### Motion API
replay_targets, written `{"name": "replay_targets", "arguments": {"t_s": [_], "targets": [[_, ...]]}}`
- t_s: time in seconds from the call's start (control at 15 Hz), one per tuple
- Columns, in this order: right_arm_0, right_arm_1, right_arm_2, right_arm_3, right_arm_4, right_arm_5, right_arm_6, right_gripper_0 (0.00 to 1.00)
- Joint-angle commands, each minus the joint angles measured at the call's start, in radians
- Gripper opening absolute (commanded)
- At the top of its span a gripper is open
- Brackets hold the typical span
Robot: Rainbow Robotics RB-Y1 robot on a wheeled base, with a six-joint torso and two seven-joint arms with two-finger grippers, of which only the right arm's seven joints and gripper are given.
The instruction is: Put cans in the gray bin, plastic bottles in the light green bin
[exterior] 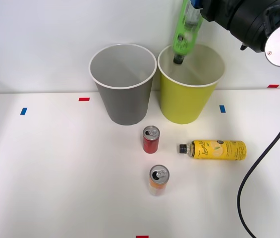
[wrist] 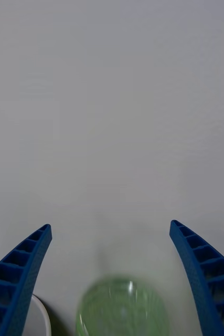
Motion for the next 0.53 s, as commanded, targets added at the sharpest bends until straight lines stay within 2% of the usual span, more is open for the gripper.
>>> {"name": "replay_targets", "arguments": {"t_s": [0.07, 0.27, 0.53], "targets": [[0.038, -0.001, 0.011, -0.025, -0.018, 0.0, 0.021, 1.0], [0.183, -0.049, 0.033, -0.169, -0.104, 0.0, 0.034, 1.0], [0.506, -0.116, 0.016, -0.494, -0.167, -0.017, 0.03, 1.0]]}}
